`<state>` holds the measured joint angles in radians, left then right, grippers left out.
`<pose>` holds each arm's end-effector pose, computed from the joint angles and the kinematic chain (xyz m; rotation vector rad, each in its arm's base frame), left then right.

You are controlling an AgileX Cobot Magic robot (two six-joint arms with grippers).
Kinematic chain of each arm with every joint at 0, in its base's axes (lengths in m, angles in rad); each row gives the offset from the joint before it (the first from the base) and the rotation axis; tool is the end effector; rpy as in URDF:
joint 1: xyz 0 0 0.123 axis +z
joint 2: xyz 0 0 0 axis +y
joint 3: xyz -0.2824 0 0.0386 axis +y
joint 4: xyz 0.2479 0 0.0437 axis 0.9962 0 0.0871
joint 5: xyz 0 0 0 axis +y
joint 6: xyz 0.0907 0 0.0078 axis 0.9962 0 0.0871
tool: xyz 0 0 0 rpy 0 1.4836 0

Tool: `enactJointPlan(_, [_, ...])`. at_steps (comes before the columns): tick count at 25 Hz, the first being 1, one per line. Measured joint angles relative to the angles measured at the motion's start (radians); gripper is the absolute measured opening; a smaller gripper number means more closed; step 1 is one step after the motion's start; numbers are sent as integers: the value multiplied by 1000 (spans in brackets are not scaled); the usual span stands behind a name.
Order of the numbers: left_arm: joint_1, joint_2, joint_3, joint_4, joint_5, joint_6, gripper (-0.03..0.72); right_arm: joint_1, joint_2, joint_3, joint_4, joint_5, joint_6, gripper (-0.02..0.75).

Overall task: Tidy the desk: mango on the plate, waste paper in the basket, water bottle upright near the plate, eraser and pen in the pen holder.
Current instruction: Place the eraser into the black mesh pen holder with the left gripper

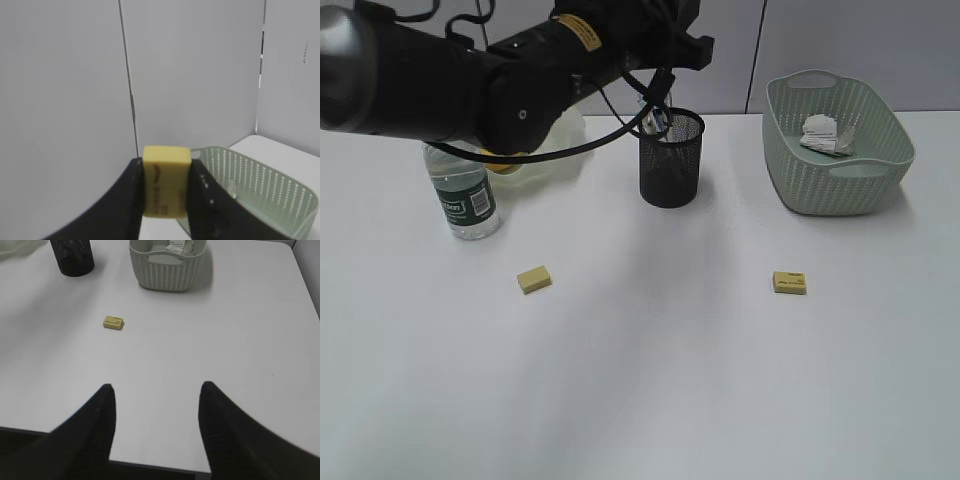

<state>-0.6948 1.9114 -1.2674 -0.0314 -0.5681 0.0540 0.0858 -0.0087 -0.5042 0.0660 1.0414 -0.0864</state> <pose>0.3438 -0.2845 0.2633 0.5466 1.4852 -0.5114 -0.0064 0.0047 0.2800 -0.1757 2.0036 0.0782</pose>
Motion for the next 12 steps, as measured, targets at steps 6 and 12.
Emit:
enactJointPlan(6, [16,132,-104,-66,-16,-5,202,0,0,0,0,1,0,427])
enactJointPlan(12, [16,250,-188,-96,-16,-21,202,0,0,0,0,0,0,427])
